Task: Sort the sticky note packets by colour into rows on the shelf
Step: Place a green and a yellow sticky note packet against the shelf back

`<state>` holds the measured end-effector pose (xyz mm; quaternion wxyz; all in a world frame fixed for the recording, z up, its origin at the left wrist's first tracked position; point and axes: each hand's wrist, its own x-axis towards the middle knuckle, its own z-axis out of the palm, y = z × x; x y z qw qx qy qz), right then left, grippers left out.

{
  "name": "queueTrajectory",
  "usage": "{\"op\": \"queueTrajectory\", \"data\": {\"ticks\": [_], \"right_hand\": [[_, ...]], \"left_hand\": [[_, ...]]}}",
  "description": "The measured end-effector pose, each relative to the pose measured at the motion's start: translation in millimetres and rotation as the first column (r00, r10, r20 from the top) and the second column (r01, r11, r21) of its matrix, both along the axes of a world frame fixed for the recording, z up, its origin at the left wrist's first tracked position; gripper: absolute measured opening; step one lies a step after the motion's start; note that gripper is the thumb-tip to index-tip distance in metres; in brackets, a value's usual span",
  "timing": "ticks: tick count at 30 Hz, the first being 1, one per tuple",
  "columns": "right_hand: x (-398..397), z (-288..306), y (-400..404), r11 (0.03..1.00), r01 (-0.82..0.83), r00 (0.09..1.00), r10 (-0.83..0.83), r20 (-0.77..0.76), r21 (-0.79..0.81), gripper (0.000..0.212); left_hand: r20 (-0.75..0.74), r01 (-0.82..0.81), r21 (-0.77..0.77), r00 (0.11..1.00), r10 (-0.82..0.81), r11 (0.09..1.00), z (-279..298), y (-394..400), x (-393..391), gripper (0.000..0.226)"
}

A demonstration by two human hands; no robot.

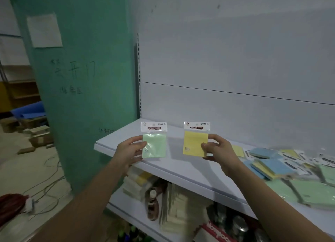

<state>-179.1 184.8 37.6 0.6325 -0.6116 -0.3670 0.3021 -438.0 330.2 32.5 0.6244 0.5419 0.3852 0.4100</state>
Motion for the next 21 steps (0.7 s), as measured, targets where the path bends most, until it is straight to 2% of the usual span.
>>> {"op": "queueTrajectory", "data": {"ticks": [6,16,21], "right_hand": [[5,-12,72,0.999,0.034,0.999,-0.035,-0.035,-0.014,0.02],[35,-11,245,0.999,0.053,0.99,-0.053,-0.127,-0.006,0.02],[39,-37,303,0.982,0.177,0.974,-0.184,-0.13,-0.066,0.018]], "left_hand": [[0.005,0.015,-0.022,1.0,-0.015,1.0,-5,77,0,0.021],[-0.073,0.0,-0.031,0.997,-0.002,1.0,-12,237,19,0.023],[-0.094,0.052,-0.026,0.994,-0.054,0.998,-21,302,48,0.023]]}}
